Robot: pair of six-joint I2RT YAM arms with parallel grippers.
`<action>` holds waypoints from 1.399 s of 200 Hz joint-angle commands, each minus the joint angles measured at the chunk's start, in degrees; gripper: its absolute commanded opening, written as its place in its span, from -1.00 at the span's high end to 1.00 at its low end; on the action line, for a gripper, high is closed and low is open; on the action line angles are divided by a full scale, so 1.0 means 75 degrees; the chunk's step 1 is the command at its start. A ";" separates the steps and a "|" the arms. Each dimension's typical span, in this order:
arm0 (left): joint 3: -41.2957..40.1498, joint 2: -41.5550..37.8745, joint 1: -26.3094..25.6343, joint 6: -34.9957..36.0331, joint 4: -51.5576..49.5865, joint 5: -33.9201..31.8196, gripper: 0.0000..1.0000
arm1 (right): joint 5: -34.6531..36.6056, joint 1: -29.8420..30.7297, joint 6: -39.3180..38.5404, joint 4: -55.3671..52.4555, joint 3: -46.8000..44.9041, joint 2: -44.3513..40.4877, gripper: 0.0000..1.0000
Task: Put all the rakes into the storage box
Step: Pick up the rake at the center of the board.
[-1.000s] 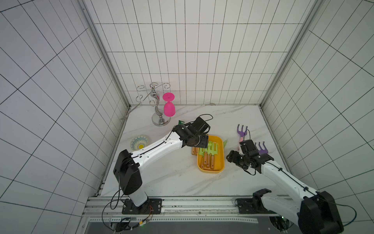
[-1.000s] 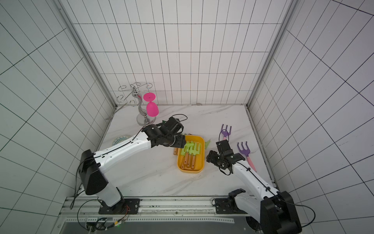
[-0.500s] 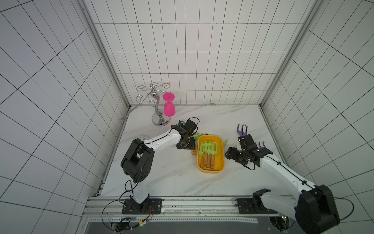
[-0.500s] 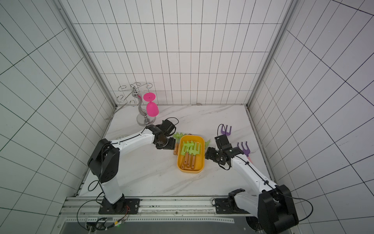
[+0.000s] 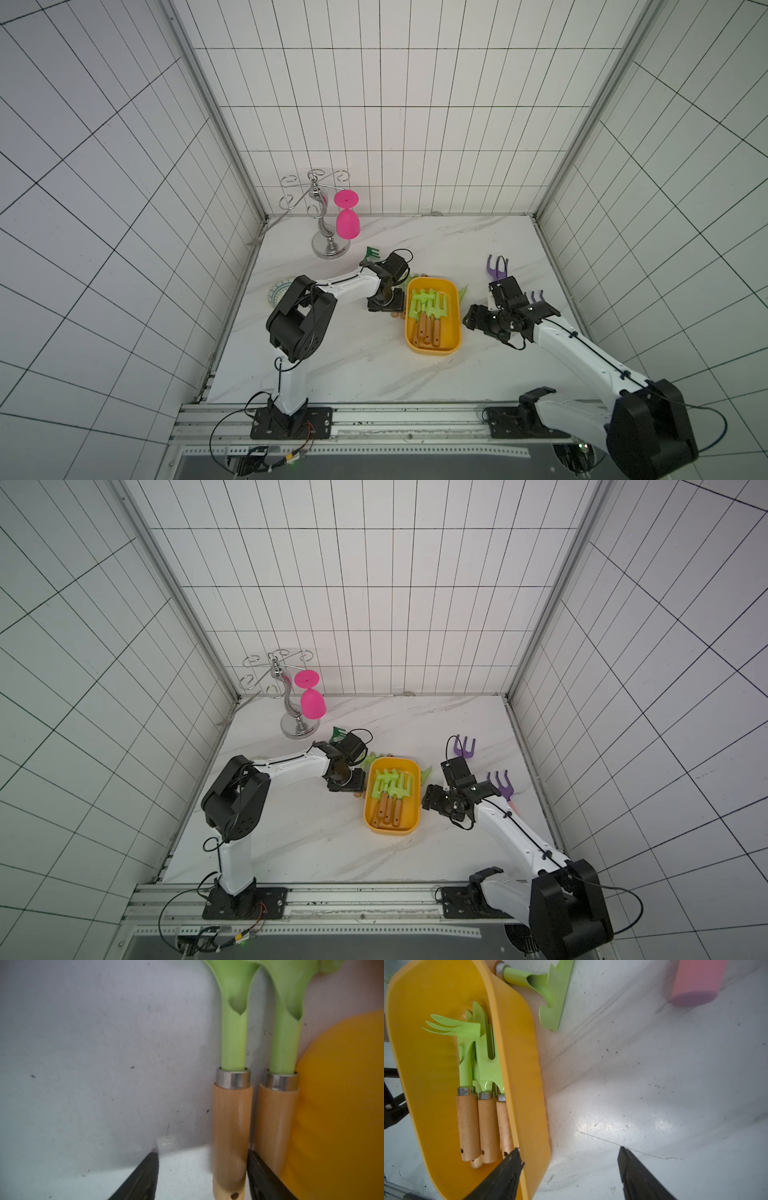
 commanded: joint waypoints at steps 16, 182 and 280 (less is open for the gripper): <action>0.0236 0.0388 0.0036 0.0053 -0.0043 -0.0428 -0.28 | 0.0084 -0.0090 0.0079 0.0079 -0.0149 -0.0119 -0.53; 0.0397 -0.0095 0.0129 0.1503 -0.2219 -0.2344 0.84 | 0.0009 -0.0101 0.0253 0.0664 -0.0466 -0.0155 -0.52; 0.1119 -0.1829 -0.0186 0.1166 -0.3199 -0.1930 0.89 | 0.0016 -0.0107 0.0082 0.0976 -0.0097 0.0359 -0.52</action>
